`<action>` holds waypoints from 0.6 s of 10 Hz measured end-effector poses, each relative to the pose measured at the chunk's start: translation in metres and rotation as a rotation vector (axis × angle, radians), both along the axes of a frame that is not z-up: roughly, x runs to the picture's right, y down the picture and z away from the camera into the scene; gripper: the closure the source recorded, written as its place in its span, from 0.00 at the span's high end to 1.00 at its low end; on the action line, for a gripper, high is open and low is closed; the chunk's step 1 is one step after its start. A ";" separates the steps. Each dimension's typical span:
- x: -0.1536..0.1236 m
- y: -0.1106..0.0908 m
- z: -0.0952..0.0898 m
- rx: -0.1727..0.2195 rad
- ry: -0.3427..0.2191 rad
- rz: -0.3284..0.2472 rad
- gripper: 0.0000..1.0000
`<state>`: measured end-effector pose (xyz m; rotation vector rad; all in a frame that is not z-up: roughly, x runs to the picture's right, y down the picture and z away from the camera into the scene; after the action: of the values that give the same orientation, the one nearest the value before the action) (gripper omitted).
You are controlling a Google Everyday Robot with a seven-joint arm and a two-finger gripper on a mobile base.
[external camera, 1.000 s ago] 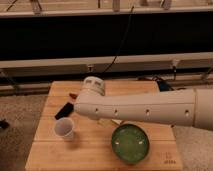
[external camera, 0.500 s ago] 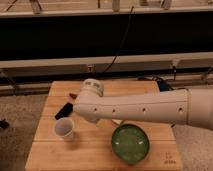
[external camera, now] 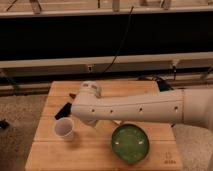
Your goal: Pick up the ceramic cup
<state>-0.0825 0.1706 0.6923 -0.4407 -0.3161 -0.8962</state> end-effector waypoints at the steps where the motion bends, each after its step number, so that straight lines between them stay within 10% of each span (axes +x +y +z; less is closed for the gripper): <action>1: -0.001 0.005 -0.001 -0.010 -0.006 -0.014 0.80; 6: -0.019 0.031 -0.007 -0.057 -0.042 -0.072 0.80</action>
<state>-0.1012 0.2013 0.6850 -0.4891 -0.3664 -0.9698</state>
